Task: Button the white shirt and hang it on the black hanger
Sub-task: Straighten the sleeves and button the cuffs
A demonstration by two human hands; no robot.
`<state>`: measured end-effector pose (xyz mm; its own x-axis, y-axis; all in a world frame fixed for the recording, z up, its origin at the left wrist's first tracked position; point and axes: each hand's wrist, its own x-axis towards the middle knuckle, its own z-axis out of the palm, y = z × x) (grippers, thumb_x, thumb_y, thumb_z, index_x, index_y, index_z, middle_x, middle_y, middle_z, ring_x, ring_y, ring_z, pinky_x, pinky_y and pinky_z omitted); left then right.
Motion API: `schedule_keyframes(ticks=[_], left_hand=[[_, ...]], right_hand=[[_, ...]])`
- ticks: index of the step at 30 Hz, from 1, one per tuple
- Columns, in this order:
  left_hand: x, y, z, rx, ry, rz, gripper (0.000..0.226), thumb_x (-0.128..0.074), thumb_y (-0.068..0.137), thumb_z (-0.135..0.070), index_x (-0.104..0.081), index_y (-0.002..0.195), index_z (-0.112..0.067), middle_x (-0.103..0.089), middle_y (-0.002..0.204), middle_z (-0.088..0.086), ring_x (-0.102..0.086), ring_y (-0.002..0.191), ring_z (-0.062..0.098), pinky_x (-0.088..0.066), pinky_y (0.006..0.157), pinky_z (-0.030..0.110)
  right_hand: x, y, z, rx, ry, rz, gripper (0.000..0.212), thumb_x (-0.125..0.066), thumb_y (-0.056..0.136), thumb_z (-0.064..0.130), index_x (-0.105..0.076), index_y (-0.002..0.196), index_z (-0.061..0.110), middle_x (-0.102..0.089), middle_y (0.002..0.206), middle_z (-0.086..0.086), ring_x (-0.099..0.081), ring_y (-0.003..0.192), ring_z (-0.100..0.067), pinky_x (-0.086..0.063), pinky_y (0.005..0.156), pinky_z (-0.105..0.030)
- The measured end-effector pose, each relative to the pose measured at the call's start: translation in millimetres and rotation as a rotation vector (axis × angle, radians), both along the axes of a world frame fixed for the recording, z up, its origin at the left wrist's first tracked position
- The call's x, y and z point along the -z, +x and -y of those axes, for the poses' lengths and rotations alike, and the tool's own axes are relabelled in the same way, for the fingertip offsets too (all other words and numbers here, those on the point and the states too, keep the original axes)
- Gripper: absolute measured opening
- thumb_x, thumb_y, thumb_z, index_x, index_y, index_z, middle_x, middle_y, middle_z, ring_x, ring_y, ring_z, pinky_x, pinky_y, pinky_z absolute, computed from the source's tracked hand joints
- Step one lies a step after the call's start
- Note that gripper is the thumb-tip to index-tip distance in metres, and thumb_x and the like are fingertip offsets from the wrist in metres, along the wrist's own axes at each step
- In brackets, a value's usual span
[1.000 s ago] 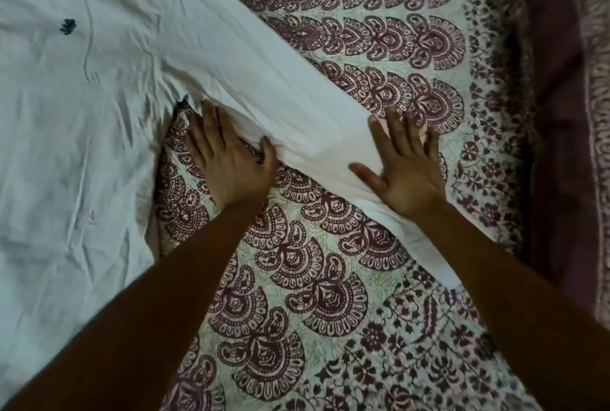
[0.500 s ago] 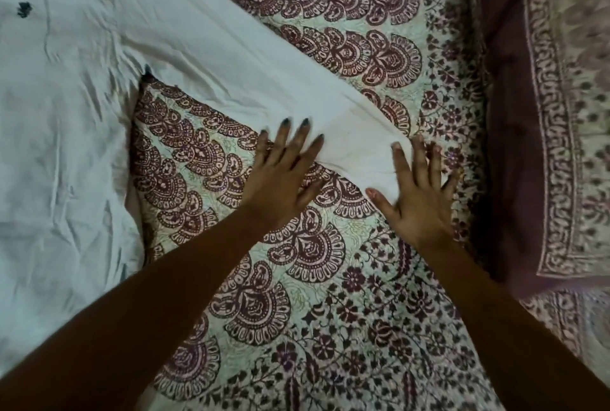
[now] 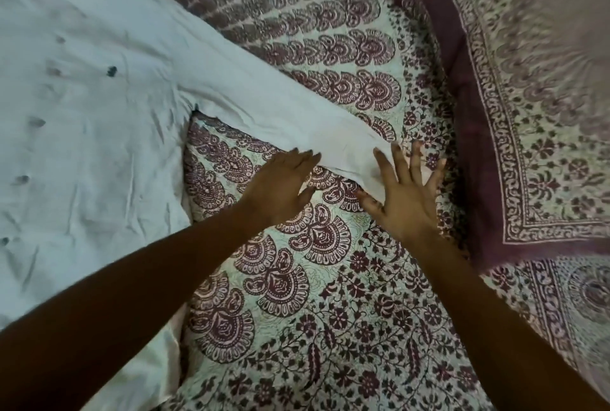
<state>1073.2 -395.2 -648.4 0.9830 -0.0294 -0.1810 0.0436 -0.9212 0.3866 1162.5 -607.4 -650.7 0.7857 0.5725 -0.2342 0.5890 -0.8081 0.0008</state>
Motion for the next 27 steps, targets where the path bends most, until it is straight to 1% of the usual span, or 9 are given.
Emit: schedule_keyframes(ticks=[3,5,8,11,13,15,18,23,27], left_hand=[[-42,-22,-15,-0.019,-0.018,0.037,0.054,-0.048,0.092,-0.03,-0.034,0.142,-0.016,-0.048,0.139,0.01,-0.045,0.126,0.028,-0.04,0.103,0.037],[-67,-37,-26,-0.018,-0.029,0.054,0.053,-0.044,0.09,-0.033,-0.039,0.14,-0.017,-0.054,0.133,0.011,-0.051,0.12,0.028,-0.046,0.096,0.04],[-113,-77,-47,-0.073,-0.021,0.125,0.048,-0.049,0.092,-0.031,-0.042,0.138,-0.02,-0.053,0.136,0.007,-0.05,0.123,0.025,-0.044,0.099,0.035],[-159,-125,-68,-0.134,0.012,0.194,0.046,-0.048,0.093,-0.032,-0.041,0.139,-0.023,-0.049,0.139,0.001,-0.046,0.127,0.02,-0.039,0.099,0.028],[-189,-168,-87,-0.188,0.026,0.251,0.045,-0.048,0.093,-0.033,-0.044,0.136,-0.024,-0.052,0.137,0.001,-0.049,0.124,0.02,-0.041,0.096,0.027],[-217,-212,-105,-0.239,0.023,0.293,0.047,-0.045,0.089,-0.038,-0.048,0.134,-0.023,-0.057,0.132,0.002,-0.054,0.119,0.023,-0.044,0.094,0.03],[-251,-270,-133,-0.317,0.004,0.345,0.05,-0.042,0.085,-0.039,-0.053,0.13,-0.02,-0.06,0.128,0.003,-0.057,0.114,0.024,-0.047,0.093,0.033],[-309,-346,-183,-0.413,0.013,0.436,0.05,-0.04,0.086,-0.042,-0.053,0.13,-0.022,-0.057,0.131,-0.001,-0.055,0.118,0.021,-0.043,0.095,0.028],[-341,-381,-224,-0.46,0.0,0.478,0.04,-0.049,0.093,-0.035,-0.051,0.131,-0.023,-0.055,0.133,-0.002,-0.052,0.121,0.02,-0.045,0.098,0.035]], right_hand=[[-35,-25,-20,-0.06,0.088,-0.002,0.086,-0.007,0.078,0.071,0.001,0.149,0.024,0.005,0.158,-0.008,0.021,0.142,-0.028,0.02,0.108,-0.055],[-55,-43,-36,-0.111,0.154,-0.006,0.084,-0.011,0.08,0.07,0.002,0.149,0.024,0.001,0.158,-0.008,0.018,0.143,-0.028,0.016,0.111,-0.053],[-96,-85,-72,-0.199,0.321,-0.002,0.079,-0.026,0.083,0.064,-0.009,0.149,0.024,-0.015,0.157,-0.008,0.005,0.145,-0.026,0.008,0.115,-0.051],[-135,-129,-108,-0.22,0.44,-0.011,0.075,-0.033,0.084,0.059,-0.018,0.148,0.023,-0.023,0.155,-0.006,-0.003,0.146,-0.025,0.002,0.115,-0.046],[-163,-164,-133,-0.234,0.527,-0.008,0.07,-0.04,0.085,0.052,-0.022,0.147,0.022,-0.027,0.153,-0.005,-0.007,0.146,-0.024,-0.003,0.116,-0.047],[-192,-200,-157,-0.232,0.595,-0.018,0.069,-0.046,0.084,0.045,-0.026,0.146,0.022,-0.03,0.151,-0.005,-0.009,0.145,-0.025,-0.007,0.117,-0.047],[-231,-247,-188,-0.239,0.683,-0.042,0.067,-0.049,0.082,0.042,-0.031,0.144,0.02,-0.036,0.148,-0.005,-0.013,0.144,-0.026,-0.012,0.116,-0.048],[-278,-311,-239,-0.313,0.761,-0.002,0.062,-0.052,0.083,0.039,-0.04,0.14,0.017,-0.043,0.143,-0.006,-0.021,0.142,-0.03,-0.02,0.114,-0.049],[-304,-344,-278,-0.366,0.789,0.0,0.059,-0.055,0.083,0.037,-0.043,0.137,0.017,-0.045,0.142,-0.005,-0.024,0.141,-0.03,-0.023,0.113,-0.049]])
